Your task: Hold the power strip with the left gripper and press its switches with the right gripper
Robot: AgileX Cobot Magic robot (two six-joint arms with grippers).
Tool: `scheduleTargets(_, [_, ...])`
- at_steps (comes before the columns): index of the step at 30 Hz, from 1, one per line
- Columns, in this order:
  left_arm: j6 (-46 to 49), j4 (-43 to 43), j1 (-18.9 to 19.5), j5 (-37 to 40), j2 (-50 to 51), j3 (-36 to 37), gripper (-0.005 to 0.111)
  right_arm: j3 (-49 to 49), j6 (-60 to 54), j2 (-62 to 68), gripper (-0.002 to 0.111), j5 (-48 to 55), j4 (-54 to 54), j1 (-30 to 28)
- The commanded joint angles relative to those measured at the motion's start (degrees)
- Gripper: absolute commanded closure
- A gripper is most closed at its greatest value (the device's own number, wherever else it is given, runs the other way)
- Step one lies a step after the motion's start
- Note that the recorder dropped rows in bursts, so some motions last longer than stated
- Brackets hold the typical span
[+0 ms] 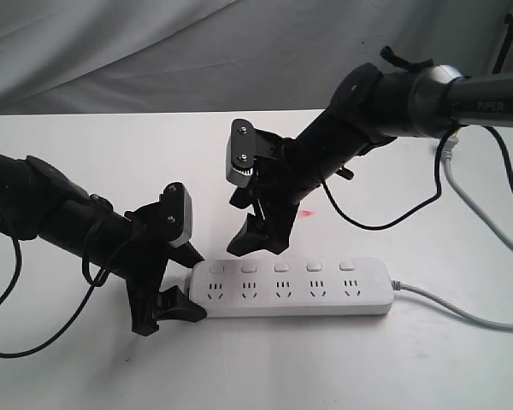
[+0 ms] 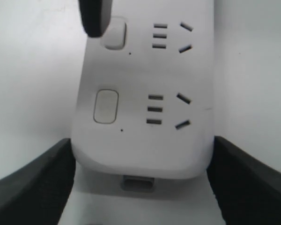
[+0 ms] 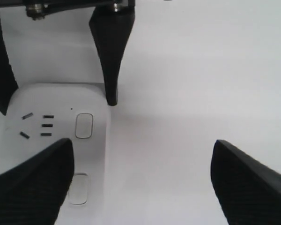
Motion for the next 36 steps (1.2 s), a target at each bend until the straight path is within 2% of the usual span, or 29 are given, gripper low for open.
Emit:
scheduleTargets(1, [0.04,-0.42,-0.26,-0.79,0.14,-0.34,0.107,-0.29,0.33,-0.54,0.034,0.91,-0.32,-0.55])
scheduleTargets(36, [0.04,-0.42,-0.26,-0.79,0.14,-0.34,0.107,-0.29,0.93,3.48,0.034,-1.14,-6.14,-0.55])
